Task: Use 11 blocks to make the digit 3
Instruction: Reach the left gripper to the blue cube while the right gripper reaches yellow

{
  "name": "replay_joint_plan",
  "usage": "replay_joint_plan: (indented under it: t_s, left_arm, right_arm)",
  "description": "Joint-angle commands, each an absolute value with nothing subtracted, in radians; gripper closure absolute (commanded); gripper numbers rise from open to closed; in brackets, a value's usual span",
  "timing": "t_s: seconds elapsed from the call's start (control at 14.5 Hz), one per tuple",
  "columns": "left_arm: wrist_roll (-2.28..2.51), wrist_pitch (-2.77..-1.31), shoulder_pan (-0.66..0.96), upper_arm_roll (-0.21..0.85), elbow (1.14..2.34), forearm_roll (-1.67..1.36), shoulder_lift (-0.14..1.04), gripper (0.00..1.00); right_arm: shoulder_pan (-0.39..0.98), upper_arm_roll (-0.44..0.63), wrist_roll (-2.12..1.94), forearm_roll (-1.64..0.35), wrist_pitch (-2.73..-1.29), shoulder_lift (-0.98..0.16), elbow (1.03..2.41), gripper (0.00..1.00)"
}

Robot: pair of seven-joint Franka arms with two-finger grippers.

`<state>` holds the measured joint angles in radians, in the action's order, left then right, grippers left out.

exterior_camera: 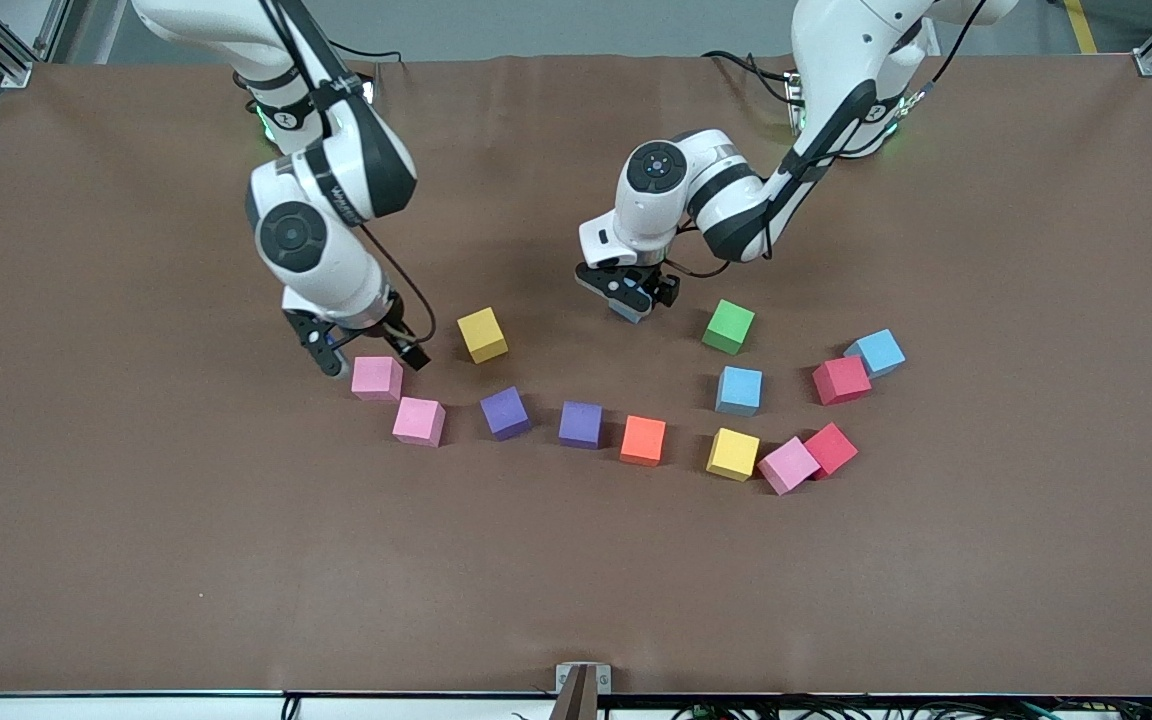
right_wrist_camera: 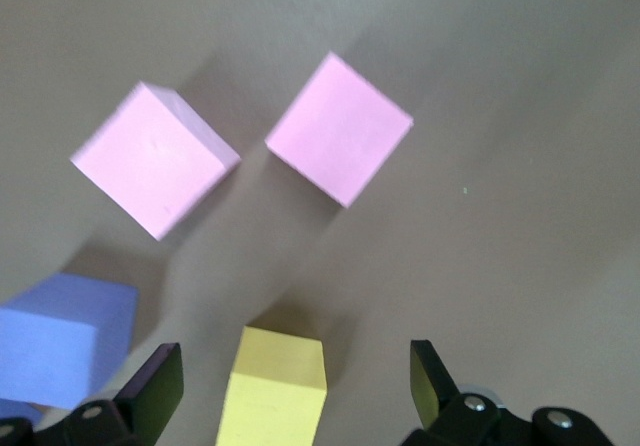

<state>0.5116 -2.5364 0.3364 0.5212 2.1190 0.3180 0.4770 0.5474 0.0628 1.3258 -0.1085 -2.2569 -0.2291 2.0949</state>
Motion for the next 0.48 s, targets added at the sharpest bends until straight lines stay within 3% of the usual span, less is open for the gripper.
replay_joint_plan:
  t_s: [0.0,0.21,0.41]
  left_arm:
    - [0.529,-2.562,0.348,0.522,2.123,0.342,0.489,0.03]
    - [0.529,-2.562,0.35,0.522,2.123,0.342,0.499,0.15]
    - [0.532,-2.56,0.35,0.522,2.123,0.342,0.508,0.45]
  right_arm:
    - [0.589,0.071,1.388,-0.113,-2.305,-0.204,2.147,0.0]
    - [0.637,0.071,1.45,-0.114,-2.374,-0.254,2.154,0.0]
    - [0.66,0.071,1.471,-0.115,-2.45,-0.308,2.154,0.0]
